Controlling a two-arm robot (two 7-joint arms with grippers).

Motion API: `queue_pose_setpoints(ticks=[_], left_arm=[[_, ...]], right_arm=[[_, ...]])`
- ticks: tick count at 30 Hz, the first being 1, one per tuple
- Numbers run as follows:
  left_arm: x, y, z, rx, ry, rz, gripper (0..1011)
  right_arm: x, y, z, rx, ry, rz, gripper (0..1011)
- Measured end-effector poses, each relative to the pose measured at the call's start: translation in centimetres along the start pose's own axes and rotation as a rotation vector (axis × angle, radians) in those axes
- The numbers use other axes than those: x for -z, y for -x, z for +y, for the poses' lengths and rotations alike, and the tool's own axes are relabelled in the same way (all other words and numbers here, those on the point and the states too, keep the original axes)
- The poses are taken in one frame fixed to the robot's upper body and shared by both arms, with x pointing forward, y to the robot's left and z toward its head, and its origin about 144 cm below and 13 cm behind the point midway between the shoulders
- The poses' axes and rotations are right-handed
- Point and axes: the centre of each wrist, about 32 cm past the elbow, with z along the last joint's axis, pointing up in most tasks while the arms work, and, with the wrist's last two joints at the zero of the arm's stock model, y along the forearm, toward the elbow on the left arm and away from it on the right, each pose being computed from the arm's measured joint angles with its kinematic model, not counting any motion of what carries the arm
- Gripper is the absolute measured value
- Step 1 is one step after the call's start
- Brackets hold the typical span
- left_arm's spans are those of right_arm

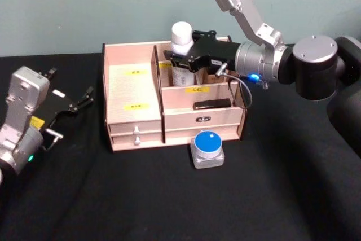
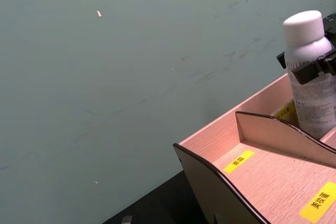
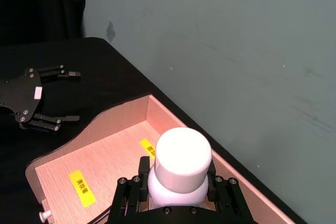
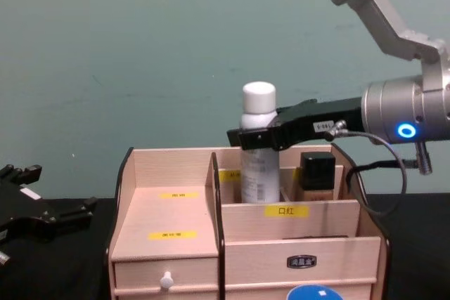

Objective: Pick up the facial cleanser and watermelon frost from the table and place them into the tiered storage box.

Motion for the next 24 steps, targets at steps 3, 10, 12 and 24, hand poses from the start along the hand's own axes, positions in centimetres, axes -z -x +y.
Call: queue_pose_setpoints(ticks=[3, 10, 12, 24], left_arm=[[0.0, 0.0, 0.0, 0.000, 0.000, 0.000, 1010], [0.0, 0.0, 0.0, 0.000, 0.000, 0.000, 1010], [0.0, 0.0, 0.0, 0.000, 0.000, 0.000, 1010], [0.0, 0.0, 0.0, 0.000, 0.000, 0.000, 1009]], right_arm=[[0.3, 0.1, 0.1, -0.004, 0.005, 0.004, 604], [1.0, 0.3, 0.5, -0.009, 0.018, 0.017, 604], [1.1, 0.3, 0.5, -0.009, 0.021, 0.019, 604], [2.1, 0.4, 0.9, -0.016, 0.054, 0.038, 604]])
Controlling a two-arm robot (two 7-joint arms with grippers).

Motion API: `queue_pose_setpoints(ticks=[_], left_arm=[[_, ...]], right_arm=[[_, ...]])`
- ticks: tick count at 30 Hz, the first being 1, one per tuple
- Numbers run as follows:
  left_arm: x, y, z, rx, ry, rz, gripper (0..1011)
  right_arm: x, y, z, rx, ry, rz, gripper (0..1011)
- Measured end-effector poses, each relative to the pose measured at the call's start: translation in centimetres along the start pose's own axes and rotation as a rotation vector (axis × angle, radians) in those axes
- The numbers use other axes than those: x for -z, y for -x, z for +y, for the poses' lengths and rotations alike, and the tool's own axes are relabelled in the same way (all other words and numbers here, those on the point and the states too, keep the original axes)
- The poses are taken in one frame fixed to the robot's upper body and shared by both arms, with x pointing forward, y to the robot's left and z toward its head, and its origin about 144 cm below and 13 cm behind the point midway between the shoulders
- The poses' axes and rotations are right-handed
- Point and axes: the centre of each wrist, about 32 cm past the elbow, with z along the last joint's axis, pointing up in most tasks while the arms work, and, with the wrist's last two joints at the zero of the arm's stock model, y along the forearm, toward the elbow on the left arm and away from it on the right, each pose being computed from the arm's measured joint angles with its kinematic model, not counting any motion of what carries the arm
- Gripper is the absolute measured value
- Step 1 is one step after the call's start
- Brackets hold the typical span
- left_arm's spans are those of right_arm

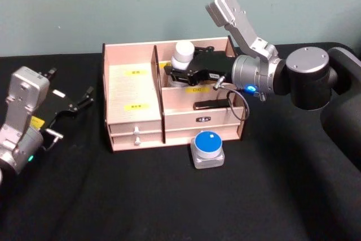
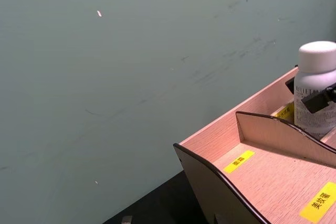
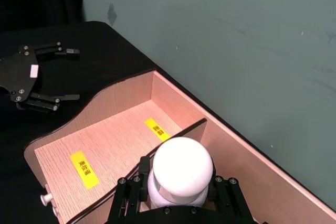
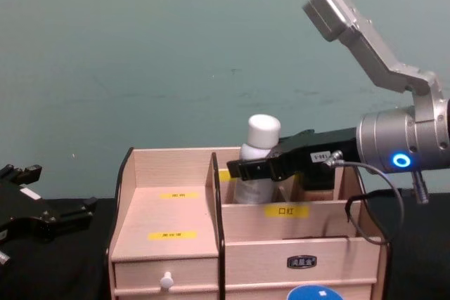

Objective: Pick up the facial cleanser and watermelon frost from the table and place them into the tiered storage box.

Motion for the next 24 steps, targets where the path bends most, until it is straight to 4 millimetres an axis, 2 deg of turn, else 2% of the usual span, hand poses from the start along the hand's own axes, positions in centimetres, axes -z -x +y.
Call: queue_pose_setpoints(ticks=[14, 19, 24], left_arm=[[0.00, 0.00, 0.00, 0.000, 0.000, 0.000, 1010], [0.00, 0.00, 0.00, 0.000, 0.000, 0.000, 1009], [0.00, 0.00, 0.00, 0.000, 0.000, 0.000, 1010]], right_arm=[[0.02, -0.03, 0.04, -0.001, 0.006, 0.003, 625], [0.00, -0.03, 0.02, 0.000, 0.005, 0.003, 796], [0.03, -0.06, -0.09, 0.001, 0.000, 0.004, 918]])
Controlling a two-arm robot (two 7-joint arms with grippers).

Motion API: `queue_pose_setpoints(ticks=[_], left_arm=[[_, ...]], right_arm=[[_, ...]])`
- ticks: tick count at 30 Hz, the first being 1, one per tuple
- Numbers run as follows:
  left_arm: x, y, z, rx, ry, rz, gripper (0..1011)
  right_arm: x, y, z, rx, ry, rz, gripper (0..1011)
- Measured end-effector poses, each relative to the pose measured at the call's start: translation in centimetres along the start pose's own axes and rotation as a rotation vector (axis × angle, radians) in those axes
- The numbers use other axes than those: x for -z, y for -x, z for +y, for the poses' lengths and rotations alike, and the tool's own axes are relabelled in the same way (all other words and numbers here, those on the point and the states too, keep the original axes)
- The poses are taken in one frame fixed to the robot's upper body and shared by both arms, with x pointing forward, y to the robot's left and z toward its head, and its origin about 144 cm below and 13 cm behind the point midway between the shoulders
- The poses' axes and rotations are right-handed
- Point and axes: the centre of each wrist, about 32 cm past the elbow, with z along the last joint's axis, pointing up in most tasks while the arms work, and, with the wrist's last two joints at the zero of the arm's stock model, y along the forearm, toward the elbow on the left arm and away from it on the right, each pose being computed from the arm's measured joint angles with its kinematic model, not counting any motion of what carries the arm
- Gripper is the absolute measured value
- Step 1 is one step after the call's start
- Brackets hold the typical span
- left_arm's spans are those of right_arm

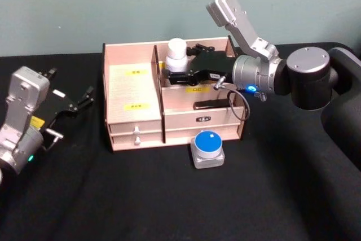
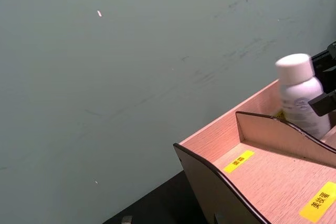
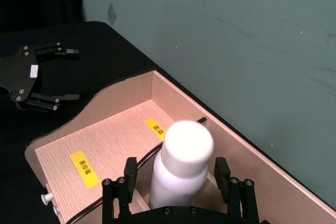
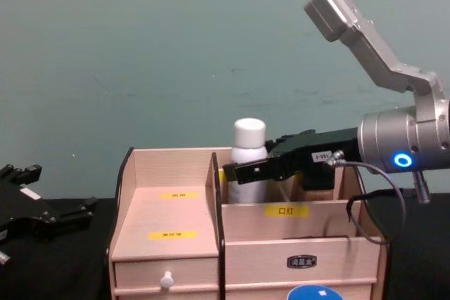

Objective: Pick up the facial cleanser and watermelon frost from the table and place them into the tiered storage box.

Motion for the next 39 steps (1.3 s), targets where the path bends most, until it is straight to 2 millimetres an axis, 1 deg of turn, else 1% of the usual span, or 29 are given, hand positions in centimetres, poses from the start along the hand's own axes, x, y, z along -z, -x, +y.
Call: queue_pose_setpoints(ticks=[1, 2, 4, 9, 13, 14, 16, 19, 20, 21, 22, 24, 25, 28, 31, 33, 38, 39], left_arm=[[0.0, 0.0, 0.0, 0.000, 0.000, 0.000, 1010], [0.0, 0.0, 0.0, 0.000, 0.000, 0.000, 1010], [0.0, 0.0, 0.0, 0.000, 0.000, 0.000, 1010], [0.0, 0.0, 0.0, 0.000, 0.000, 0.000, 1010], [0.0, 0.0, 0.0, 0.000, 0.000, 0.000, 1010], [0.0, 0.0, 0.0, 0.000, 0.000, 0.000, 1010], [0.0, 0.0, 0.0, 0.000, 0.000, 0.000, 1009], [0.0, 0.0, 0.0, 0.000, 0.000, 0.000, 1010], [0.0, 0.0, 0.0, 0.000, 0.000, 0.000, 1010], [0.0, 0.0, 0.0, 0.000, 0.000, 0.000, 1010], [0.0, 0.0, 0.0, 0.000, 0.000, 0.000, 1010], [0.0, 0.0, 0.0, 0.000, 0.000, 0.000, 1010], [0.0, 0.0, 0.0, 0.000, 0.000, 0.000, 1010], [0.0, 0.0, 0.0, 0.000, 0.000, 0.000, 1010], [0.0, 0.0, 0.0, 0.000, 0.000, 0.000, 1010], [0.0, 0.0, 0.0, 0.000, 0.000, 0.000, 1010], [0.0, 0.0, 0.0, 0.000, 0.000, 0.000, 1010], [0.0, 0.0, 0.0, 0.000, 0.000, 0.000, 1010]], right_arm=[[0.0, 0.0, -0.1, 0.000, -0.001, -0.001, 933], [-0.1, 0.0, -0.2, 0.000, -0.001, -0.001, 979], [-0.2, 0.1, -0.3, -0.001, 0.000, -0.004, 1002], [-1.5, 0.5, -1.5, -0.003, 0.022, -0.027, 1003], [-2.5, 1.2, -3.0, 0.008, 0.049, -0.041, 1002], [-2.8, 1.6, -3.8, 0.014, 0.060, -0.040, 1002], [-2.9, 2.0, -4.7, 0.016, 0.067, -0.036, 1002], [-3.0, 3.2, -7.0, 0.021, 0.075, -0.020, 1002], [-3.0, 3.2, -7.0, 0.021, 0.075, -0.020, 1002], [-3.0, 3.4, -7.5, 0.022, 0.075, -0.017, 1003], [-2.8, 3.9, -8.3, 0.022, 0.075, -0.009, 1002], [-2.5, 4.5, -9.2, 0.020, 0.074, 0.001, 1003], [-2.4, 5.1, -10.0, 0.019, 0.073, 0.010, 1002], [-1.9, 6.0, -11.2, 0.017, 0.077, 0.024, 1002], [-0.7, 7.7, -12.6, 0.015, 0.096, 0.058, 1002], [0.3, 8.7, -13.2, 0.014, 0.116, 0.088, 1003], [1.9, 10.0, -13.9, 0.017, 0.142, 0.138, 1003], [2.5, 10.4, -14.1, 0.019, 0.151, 0.157, 1002]])
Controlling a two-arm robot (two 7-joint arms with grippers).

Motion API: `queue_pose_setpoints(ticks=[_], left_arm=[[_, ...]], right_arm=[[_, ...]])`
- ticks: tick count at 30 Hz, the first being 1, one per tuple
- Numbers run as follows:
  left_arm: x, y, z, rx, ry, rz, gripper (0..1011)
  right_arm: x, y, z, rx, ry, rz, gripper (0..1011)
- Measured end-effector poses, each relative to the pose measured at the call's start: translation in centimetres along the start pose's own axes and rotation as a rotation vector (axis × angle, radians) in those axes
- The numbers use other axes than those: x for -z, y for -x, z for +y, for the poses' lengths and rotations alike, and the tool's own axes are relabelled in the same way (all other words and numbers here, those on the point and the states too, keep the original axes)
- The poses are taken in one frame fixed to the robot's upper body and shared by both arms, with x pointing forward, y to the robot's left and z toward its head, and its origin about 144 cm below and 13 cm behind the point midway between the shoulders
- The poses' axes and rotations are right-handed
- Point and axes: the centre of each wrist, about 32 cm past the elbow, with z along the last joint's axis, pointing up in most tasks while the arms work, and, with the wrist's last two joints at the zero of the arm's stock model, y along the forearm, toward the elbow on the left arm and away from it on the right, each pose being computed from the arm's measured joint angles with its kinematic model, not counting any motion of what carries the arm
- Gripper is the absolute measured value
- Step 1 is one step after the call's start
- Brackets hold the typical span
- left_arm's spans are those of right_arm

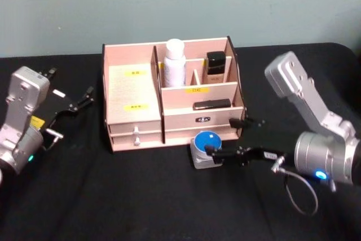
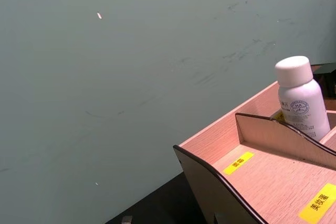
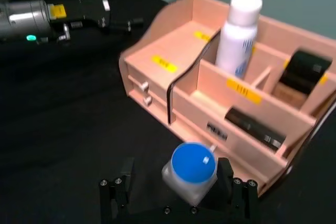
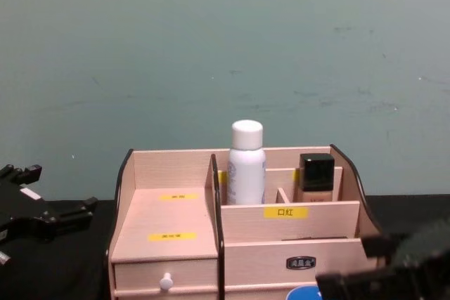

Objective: Pick up the facial cleanser and watermelon frost from the table and place them into the tiered storage box.

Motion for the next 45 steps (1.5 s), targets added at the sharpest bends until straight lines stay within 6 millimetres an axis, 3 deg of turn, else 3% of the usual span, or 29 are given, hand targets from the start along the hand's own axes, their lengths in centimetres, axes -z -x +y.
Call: queue_pose_setpoints(ticks=[11, 30, 45], left_arm=[[0.0, 0.0, 0.0, 0.000, 0.000, 0.000, 1009], [0.0, 0.0, 0.0, 0.000, 0.000, 0.000, 1010], [0.0, 0.0, 0.0, 0.000, 0.000, 0.000, 1010]], right_arm=[[2.1, 0.9, 0.6, 0.020, 0.049, 0.031, 1002], [2.5, 0.4, 3.7, 0.048, 0.087, -0.036, 1003], [2.2, 0.4, 4.8, 0.066, 0.097, -0.076, 1002]])
